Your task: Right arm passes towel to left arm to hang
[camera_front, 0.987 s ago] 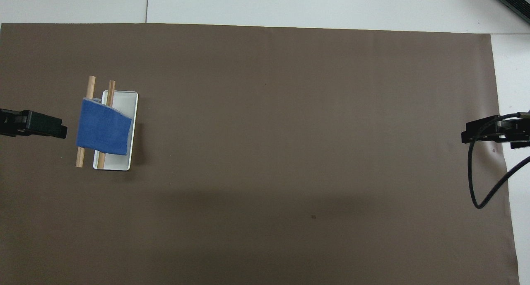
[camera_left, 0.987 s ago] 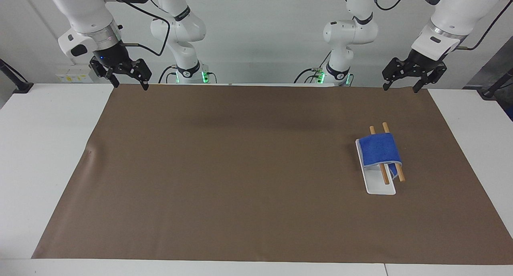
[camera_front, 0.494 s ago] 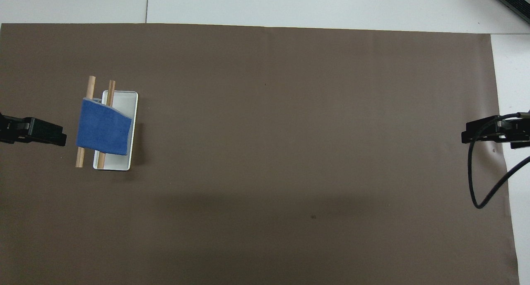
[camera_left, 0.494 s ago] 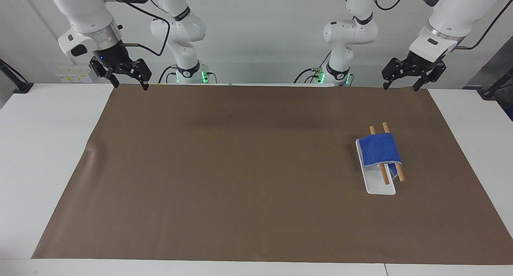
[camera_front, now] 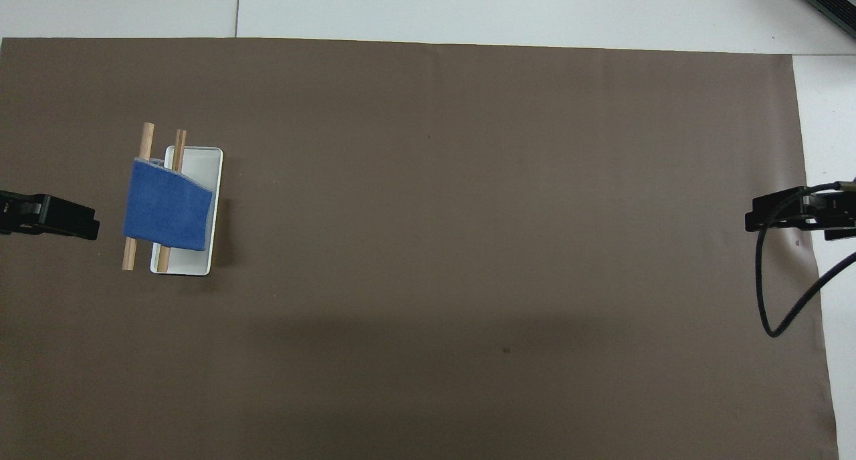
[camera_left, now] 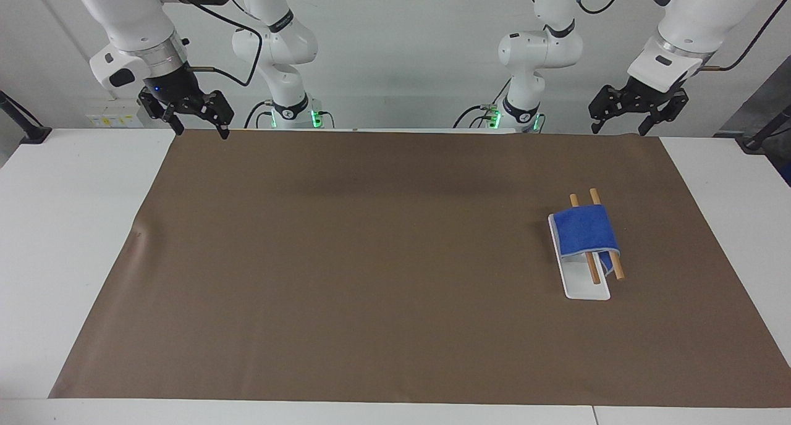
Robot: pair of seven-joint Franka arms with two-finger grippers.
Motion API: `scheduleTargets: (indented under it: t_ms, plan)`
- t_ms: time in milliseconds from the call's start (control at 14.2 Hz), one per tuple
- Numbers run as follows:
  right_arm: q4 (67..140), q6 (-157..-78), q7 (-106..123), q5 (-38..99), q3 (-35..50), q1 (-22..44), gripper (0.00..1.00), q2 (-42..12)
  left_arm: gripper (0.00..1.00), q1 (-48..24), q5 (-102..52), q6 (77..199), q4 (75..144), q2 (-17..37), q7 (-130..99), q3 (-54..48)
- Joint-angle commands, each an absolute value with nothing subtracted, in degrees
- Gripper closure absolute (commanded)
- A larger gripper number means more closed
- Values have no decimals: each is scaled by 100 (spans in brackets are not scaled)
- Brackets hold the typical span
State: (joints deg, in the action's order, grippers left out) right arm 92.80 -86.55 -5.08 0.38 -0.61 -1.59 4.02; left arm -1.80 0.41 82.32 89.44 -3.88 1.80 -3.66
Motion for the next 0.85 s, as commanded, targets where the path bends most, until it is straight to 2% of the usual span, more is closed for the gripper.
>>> scheduleTargets:
  t_ms: [0,776]
  plan:
    - [9396,-8631,-387,149,-53,-202,0,510,0,-202,176,8025,8833,-413,272,-369]
    - [9387,-8631,-387,149,-53,-202,0,510,0,-202,88,8103,8929,-571,272,-378]
